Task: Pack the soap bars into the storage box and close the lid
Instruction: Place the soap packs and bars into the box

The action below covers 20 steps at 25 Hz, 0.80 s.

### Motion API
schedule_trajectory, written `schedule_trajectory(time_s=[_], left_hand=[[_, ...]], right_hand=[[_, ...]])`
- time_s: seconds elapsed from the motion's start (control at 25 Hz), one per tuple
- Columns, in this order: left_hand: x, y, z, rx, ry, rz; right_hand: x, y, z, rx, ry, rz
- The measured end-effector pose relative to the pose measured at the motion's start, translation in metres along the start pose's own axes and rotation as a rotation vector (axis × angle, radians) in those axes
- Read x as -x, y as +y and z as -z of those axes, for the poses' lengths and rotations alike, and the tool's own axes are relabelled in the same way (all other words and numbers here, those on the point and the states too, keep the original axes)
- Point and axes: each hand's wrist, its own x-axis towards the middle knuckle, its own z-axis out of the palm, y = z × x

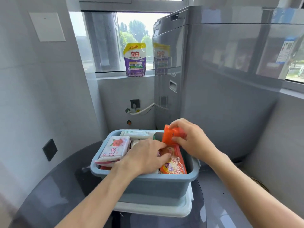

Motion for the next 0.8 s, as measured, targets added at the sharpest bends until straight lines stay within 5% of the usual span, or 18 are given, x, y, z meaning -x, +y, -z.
schedule_trajectory(time_s=[0.12,0.32,0.44,0.56,0.68,0.8], left_hand=[[0.004,-0.002,-0.004,0.065,0.081,-0.002],[0.007,-0.005,-0.006,-0.027,0.252,-0.006],[0.025,-0.017,0.005,-0.005,0.389,-0.004],[0.051,-0.061,0.025,0.021,0.476,0.049],[0.079,-0.074,0.019,0.030,0.535,-0.078],[0.097,-0.065,-0.010,-0.092,0.668,-0.116]], right_hand=[[-0.013,0.003,-0.003,0.252,-0.274,-0.014],[-0.014,0.002,-0.014,0.320,-0.407,-0.123],[0.000,0.000,-0.015,0.096,-0.189,-0.194],[0.033,0.002,-0.009,-0.090,0.154,-0.588],[0.057,-0.007,-0.015,-0.527,0.095,-0.850],[0.055,-0.014,-0.015,-0.633,0.109,-0.963]])
